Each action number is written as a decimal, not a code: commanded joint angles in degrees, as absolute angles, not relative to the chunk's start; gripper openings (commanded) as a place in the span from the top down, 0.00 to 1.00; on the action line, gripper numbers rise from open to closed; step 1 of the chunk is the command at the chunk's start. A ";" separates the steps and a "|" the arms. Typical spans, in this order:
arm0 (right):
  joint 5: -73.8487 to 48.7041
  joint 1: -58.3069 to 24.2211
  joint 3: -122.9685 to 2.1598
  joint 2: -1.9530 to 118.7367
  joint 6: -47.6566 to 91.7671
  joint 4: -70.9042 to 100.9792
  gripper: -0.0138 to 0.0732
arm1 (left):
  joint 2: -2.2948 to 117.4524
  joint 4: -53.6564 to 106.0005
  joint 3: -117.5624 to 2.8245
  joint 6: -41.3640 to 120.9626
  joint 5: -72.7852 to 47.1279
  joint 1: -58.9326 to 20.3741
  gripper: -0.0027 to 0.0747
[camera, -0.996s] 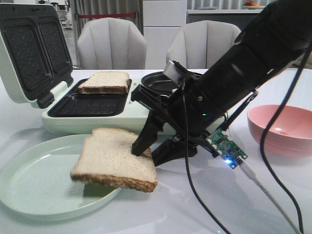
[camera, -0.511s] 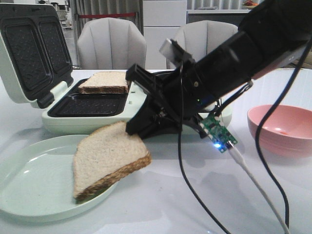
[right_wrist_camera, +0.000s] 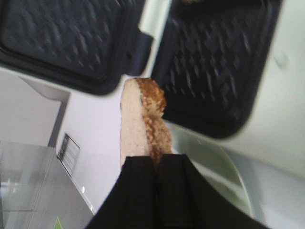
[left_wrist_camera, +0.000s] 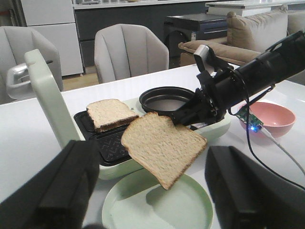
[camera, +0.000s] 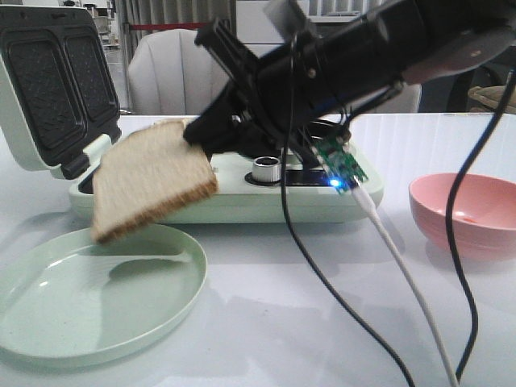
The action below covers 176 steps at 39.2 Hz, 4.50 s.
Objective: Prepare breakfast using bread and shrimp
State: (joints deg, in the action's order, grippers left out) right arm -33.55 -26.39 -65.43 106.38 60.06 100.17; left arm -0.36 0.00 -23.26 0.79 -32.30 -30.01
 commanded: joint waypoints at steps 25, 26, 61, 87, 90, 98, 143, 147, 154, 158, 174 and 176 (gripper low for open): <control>-22.87 -28.43 -90.22 118.83 62.30 109.07 0.69 | -1.10 0.58 -24.65 0.53 -27.90 -30.44 0.28; -22.49 -28.65 -90.46 119.26 62.01 109.07 0.68 | -1.10 0.58 -24.65 0.53 -27.90 -30.44 0.28; -19.99 -29.86 -87.54 101.20 56.11 73.12 0.24 | -1.10 0.58 -24.65 0.53 -27.90 -30.44 0.28; -40.56 -20.06 -74.17 71.07 7.08 11.25 0.34 | -1.10 0.58 -24.65 0.53 -27.90 -30.44 0.28; -39.31 -17.08 -69.76 67.07 6.58 10.36 0.34 | -1.10 0.58 -24.65 0.53 -27.90 -30.44 0.28; -38.60 -10.32 -61.20 56.40 6.64 8.70 0.34 | -1.10 0.58 -24.65 0.53 -27.90 -30.44 0.28; -17.08 -9.97 -15.63 6.28 6.64 12.39 0.34 | -1.10 1.78 -24.65 0.53 -28.05 -30.44 0.28; -17.08 -9.97 -15.08 6.28 6.64 12.39 0.34 | -0.21 2.76 -25.21 0.53 -27.78 -30.44 0.28; -17.14 -9.97 -14.92 6.28 6.64 12.39 0.34 | 8.60 2.98 -31.03 0.53 -25.99 -30.44 0.28; -17.14 -9.97 -14.92 6.28 6.64 12.39 0.34 | 16.32 3.15 -35.65 -1.44 -24.27 -30.44 0.28; -17.14 -9.97 -14.92 6.28 6.64 12.39 0.34 | 47.83 1.97 -57.73 -5.62 -21.74 -25.87 0.28; -17.14 -9.97 -14.92 6.28 6.64 12.39 0.34 | 50.52 2.65 -60.29 -7.56 -21.87 -23.62 0.28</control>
